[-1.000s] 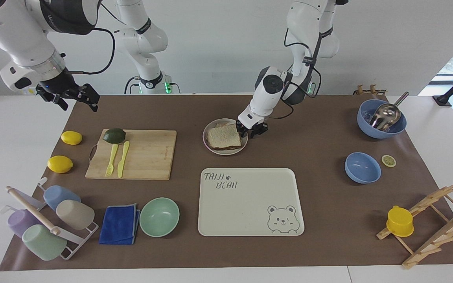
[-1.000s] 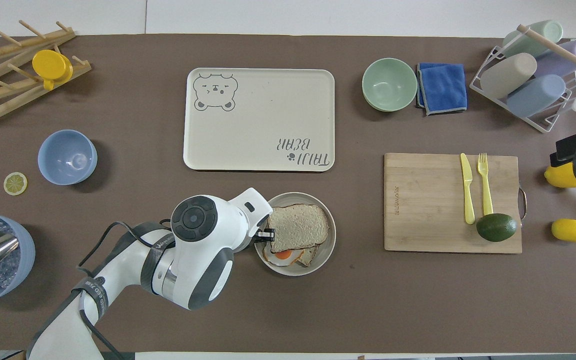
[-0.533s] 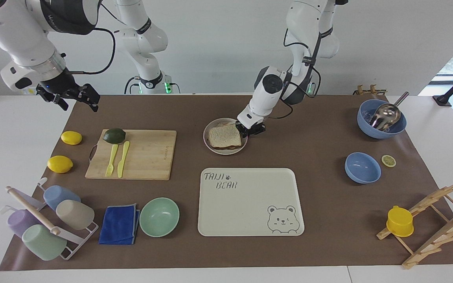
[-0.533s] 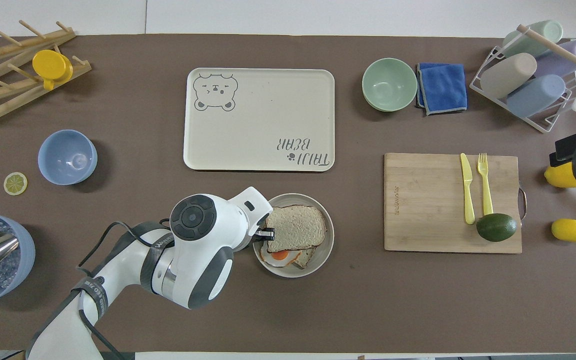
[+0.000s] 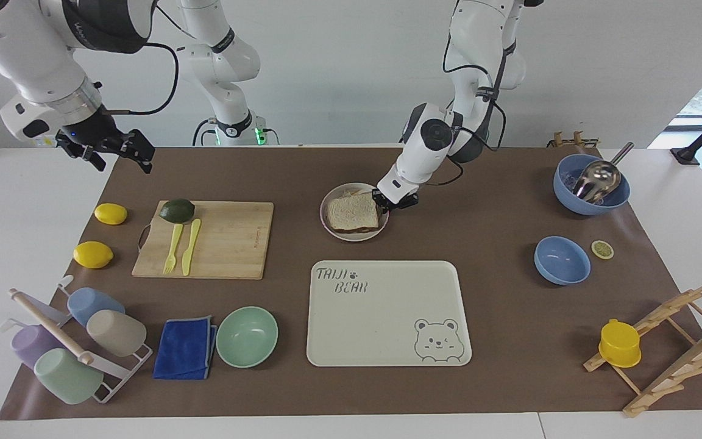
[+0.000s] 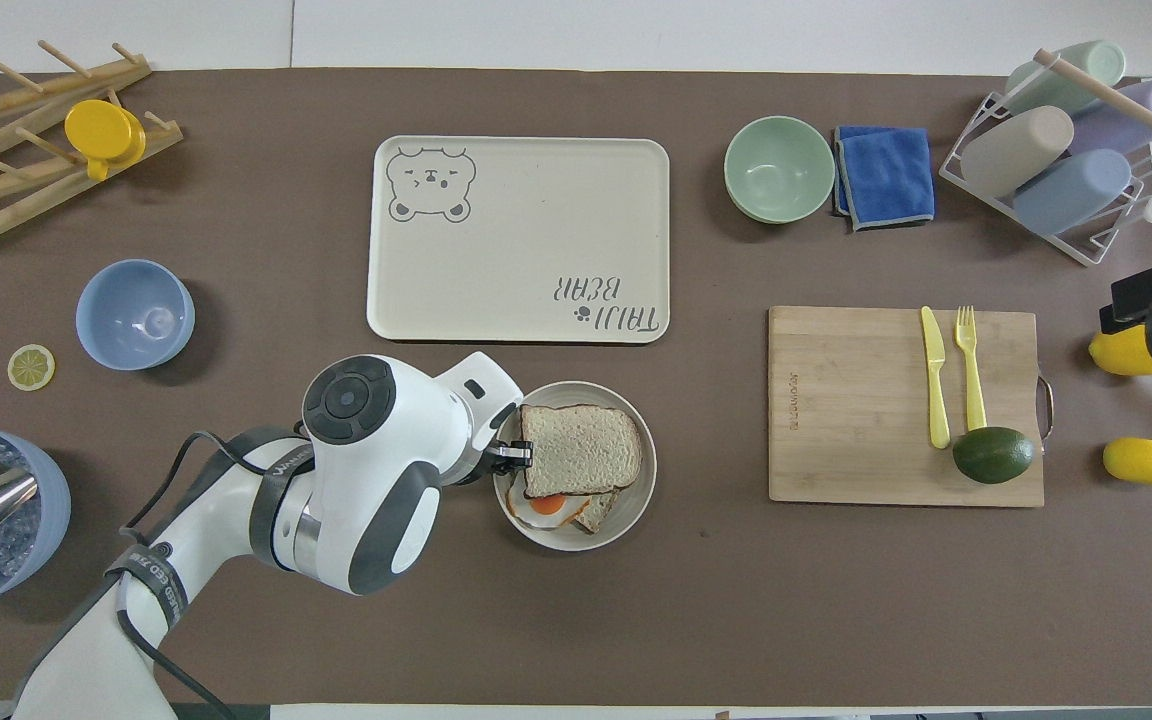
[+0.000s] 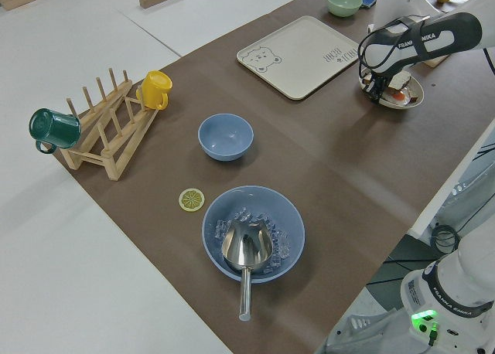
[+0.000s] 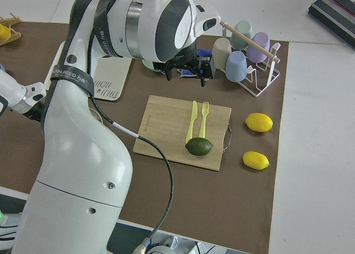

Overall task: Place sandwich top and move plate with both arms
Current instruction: 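Lift the plate and carry it onto the bear-print tray with the left gripper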

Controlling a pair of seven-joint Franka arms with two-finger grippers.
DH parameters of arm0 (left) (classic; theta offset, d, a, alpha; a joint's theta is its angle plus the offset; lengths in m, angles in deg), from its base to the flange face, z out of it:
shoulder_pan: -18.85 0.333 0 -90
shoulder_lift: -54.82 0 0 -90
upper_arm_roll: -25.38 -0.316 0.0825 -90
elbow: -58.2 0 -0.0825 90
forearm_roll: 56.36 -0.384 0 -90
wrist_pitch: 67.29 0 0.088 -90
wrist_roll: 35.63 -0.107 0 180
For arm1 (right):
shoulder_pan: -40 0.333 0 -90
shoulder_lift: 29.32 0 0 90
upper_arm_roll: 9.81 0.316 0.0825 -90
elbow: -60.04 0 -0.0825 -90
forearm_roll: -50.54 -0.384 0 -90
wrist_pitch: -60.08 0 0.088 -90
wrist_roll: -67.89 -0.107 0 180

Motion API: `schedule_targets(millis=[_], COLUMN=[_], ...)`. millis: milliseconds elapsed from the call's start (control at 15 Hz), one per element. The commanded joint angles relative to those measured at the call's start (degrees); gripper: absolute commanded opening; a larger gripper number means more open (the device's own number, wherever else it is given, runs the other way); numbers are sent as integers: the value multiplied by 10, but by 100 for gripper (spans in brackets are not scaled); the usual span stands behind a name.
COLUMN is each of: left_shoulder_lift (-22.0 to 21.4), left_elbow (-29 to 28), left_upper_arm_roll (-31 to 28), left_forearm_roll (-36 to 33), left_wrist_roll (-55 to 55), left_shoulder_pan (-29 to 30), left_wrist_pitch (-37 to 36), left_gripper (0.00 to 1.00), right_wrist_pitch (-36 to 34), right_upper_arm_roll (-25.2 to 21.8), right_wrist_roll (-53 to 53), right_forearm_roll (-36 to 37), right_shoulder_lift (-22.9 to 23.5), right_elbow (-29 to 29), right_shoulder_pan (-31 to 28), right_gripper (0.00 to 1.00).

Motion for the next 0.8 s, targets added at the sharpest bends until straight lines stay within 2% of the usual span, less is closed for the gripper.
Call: schedule_targets(millis=[0,533,733], left_shoulder_lift=[-10,-3,16], left_elbow=[29,78,128], left_upper_arm_roll=[-3,-3,-5], left_forearm_roll=[23,68,90], left_wrist_roll=[-17,-30,-43], left_shoulder_pan=[13,34,65], left_wrist_pitch=[-52,-70,-82], left_gripper=[0,0,0], right_wrist_pitch=[-4,-5,-6], right_upper_arm_roll=[0,3,3], right_wrist_roll=[-3,-4,-4], right_forearm_roll=[-12,-11,-11], right_shoulder_lift=[-4,-6,-6], right_elbow=[-2,-2,-1], right_shoulder_pan=[0,1,1], right_gripper=[100,100,100])
